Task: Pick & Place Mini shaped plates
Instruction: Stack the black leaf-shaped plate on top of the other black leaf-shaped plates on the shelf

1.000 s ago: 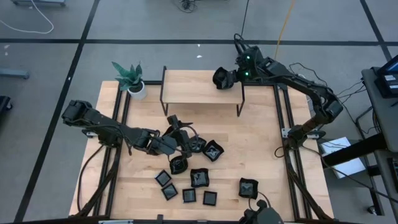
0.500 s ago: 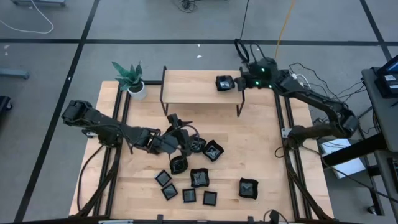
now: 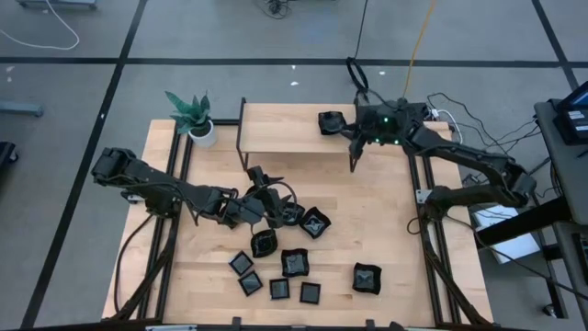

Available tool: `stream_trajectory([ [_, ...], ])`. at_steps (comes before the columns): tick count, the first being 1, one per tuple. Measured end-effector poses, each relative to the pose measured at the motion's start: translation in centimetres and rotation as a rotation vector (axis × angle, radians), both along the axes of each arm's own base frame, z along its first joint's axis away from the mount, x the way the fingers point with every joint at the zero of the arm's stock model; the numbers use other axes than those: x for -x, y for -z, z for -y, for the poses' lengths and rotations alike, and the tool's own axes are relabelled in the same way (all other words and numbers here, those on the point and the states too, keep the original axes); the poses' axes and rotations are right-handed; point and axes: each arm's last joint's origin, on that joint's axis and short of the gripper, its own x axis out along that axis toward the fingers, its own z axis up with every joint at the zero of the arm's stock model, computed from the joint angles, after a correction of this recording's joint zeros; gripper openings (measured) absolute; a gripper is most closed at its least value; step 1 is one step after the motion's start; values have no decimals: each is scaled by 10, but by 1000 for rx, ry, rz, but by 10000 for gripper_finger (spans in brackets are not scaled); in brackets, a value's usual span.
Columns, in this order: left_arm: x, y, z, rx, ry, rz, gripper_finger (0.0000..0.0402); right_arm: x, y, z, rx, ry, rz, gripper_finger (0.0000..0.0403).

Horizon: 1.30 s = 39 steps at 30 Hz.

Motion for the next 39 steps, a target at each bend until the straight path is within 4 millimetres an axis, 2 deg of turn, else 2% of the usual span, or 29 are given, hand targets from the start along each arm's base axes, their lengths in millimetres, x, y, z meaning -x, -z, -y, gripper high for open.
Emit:
stream_trajectory([
  [5, 0, 0, 0, 12, -4, 8, 269, -6, -6, -12, 213, -56, -77, 101],
  [12, 0, 0, 0, 45, -4, 25, 269, -7, 8, -18, 337, -125, -313, 102],
  [23, 0, 0, 1, 67, 0, 34, 269, -12, 2, -16, 520, -127, -367, 102],
  [29, 0, 0, 1, 67, 0, 35, 269, -21, -7, -11, 511, -129, -365, 102],
  [35, -1, 0, 1, 73, 5, 36, 269, -34, -1, -2, 446, -185, -484, 102],
  [39, -1, 1, 1, 84, 23, 30, 269, -39, 0, 1, 440, -187, -497, 101],
])
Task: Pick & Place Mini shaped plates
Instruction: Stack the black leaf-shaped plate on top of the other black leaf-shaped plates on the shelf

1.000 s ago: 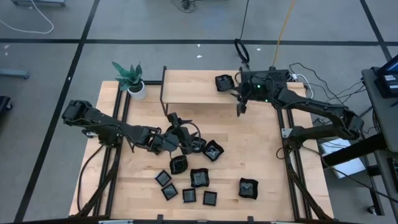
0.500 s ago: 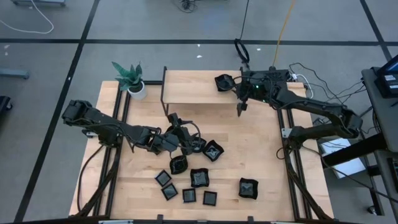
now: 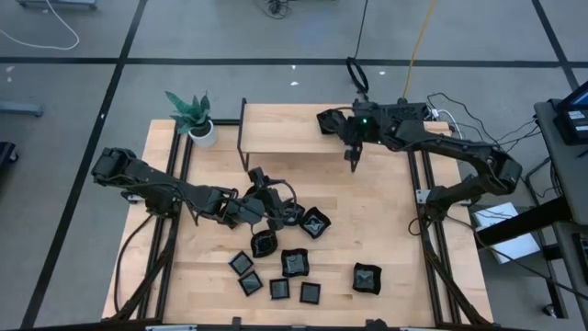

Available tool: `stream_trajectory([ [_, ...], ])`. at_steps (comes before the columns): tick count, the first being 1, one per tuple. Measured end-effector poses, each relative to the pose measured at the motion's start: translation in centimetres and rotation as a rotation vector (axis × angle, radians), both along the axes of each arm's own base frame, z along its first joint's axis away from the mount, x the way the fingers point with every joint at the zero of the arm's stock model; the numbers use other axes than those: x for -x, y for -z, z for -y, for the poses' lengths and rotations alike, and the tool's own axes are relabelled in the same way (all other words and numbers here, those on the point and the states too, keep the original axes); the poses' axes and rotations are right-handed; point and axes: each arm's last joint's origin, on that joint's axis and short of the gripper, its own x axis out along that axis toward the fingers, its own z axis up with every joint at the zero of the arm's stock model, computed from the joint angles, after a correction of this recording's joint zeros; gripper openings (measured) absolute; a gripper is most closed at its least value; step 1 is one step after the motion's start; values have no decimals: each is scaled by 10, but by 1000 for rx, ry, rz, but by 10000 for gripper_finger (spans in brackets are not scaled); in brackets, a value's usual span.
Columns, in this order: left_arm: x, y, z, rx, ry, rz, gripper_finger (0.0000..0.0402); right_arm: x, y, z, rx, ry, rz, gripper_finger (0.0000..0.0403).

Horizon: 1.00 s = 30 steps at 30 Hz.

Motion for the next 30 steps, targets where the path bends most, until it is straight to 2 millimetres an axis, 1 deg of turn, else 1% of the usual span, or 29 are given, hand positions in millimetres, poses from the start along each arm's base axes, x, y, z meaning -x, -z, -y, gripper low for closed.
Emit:
stream_trajectory([
  [4, 0, 0, 0, 4, 10, -6, 269, 0, 0, 0, 9, -7, -7, 79],
  [9, 0, 1, 0, 7, 15, -7, 269, 1, -4, -3, 17, -15, 1, 21],
  [11, 0, 1, 0, 7, 15, -7, 269, 2, -5, -5, 17, -16, -4, 6],
  [18, 0, 1, 0, 9, 18, -8, 269, -1, -6, -10, 78, 28, -31, 1],
  [30, 0, 1, 0, 9, 19, -8, 269, -10, -9, -21, 63, 9, 32, 1],
])
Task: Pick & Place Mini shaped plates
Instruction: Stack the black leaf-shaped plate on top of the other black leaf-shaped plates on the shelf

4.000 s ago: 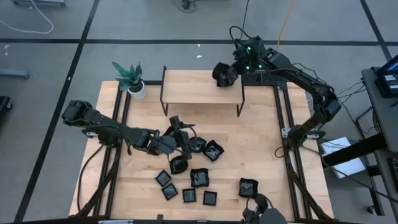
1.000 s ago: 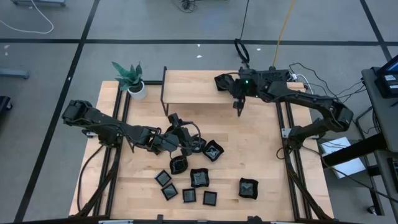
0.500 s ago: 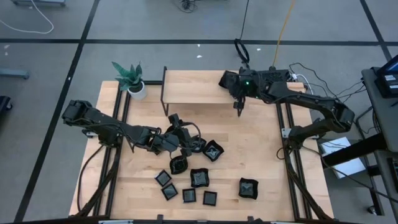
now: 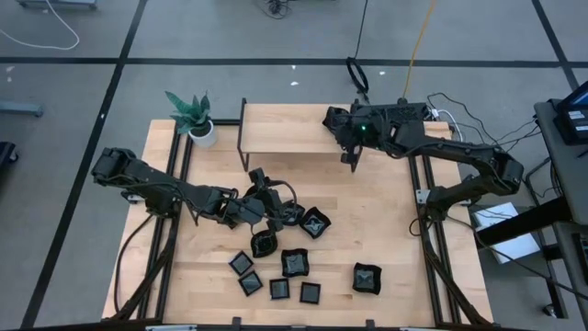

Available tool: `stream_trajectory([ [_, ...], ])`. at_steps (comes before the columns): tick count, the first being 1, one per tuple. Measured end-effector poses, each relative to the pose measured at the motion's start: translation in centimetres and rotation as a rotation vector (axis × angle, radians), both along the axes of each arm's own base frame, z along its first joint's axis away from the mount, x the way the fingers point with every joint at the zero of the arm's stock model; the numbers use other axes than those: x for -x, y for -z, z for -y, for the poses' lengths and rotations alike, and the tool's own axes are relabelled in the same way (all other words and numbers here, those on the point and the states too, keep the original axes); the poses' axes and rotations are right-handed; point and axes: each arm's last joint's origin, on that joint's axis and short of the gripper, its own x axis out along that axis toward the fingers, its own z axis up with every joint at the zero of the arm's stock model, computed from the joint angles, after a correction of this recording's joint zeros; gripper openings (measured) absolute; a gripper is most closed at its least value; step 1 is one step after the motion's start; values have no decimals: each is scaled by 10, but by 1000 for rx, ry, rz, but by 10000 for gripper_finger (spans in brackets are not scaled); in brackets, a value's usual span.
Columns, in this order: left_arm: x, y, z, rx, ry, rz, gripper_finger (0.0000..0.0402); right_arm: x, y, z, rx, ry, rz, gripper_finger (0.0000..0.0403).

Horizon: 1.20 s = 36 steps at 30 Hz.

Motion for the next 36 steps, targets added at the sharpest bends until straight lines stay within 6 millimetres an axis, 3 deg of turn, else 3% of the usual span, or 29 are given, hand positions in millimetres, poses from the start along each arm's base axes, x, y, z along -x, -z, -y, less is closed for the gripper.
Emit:
stream_trajectory([
  [6, 0, 0, 0, 0, 0, -1, 269, 2, -2, -3, 8, 106, 17, 1],
  [12, 0, 0, 0, 1, 1, -1, 269, 5, 3, -12, -85, 38, -39, 0],
  [24, 0, 0, 0, 10, -3, 4, 269, 13, 1, -2, 103, 289, -128, 0],
  [32, 0, 0, 0, 10, -3, 4, 269, 7, -10, 3, 203, 283, -46, 0],
  [36, 0, 0, 0, 14, 3, 4, 269, 5, -15, 9, 95, 206, 115, 6],
])
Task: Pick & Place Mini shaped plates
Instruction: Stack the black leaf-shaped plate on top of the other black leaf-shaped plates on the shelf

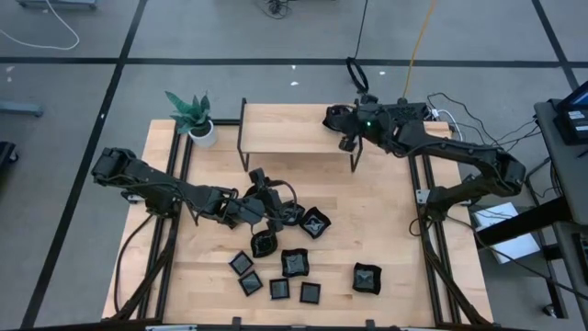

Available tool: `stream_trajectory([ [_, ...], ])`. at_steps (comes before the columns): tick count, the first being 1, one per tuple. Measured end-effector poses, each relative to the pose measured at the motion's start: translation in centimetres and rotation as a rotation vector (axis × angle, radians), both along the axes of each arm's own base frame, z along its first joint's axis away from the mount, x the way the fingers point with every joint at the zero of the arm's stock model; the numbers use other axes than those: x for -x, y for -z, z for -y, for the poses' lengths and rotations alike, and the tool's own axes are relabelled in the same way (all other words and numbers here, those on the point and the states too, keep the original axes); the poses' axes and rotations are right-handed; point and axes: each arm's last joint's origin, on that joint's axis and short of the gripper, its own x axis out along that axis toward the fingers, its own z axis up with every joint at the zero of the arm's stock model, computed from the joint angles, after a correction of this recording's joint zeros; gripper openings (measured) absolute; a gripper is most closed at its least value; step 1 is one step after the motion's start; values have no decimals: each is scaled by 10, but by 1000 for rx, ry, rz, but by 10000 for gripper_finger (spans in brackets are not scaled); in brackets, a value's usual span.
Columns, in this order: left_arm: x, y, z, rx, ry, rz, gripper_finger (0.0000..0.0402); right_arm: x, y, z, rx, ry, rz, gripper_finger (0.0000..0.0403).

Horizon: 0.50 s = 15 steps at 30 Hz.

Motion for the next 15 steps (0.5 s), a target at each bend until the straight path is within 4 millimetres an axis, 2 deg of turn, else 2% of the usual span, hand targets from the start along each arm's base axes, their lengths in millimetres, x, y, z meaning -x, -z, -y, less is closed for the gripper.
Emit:
stream_trajectory([
  [4, 0, 0, 1, 18, 31, -5, 269, 0, 5, -2, -144, -136, 41, 53],
  [8, 0, 0, 1, 22, 37, -5, 269, 1, 13, -2, -168, -148, -40, 113],
  [11, 0, 0, 1, 24, 37, -4, 269, 4, 16, -1, -189, -138, -74, 127],
  [15, 0, 0, 1, 24, 36, -4, 269, 7, 17, 2, -194, -123, -80, 124],
])
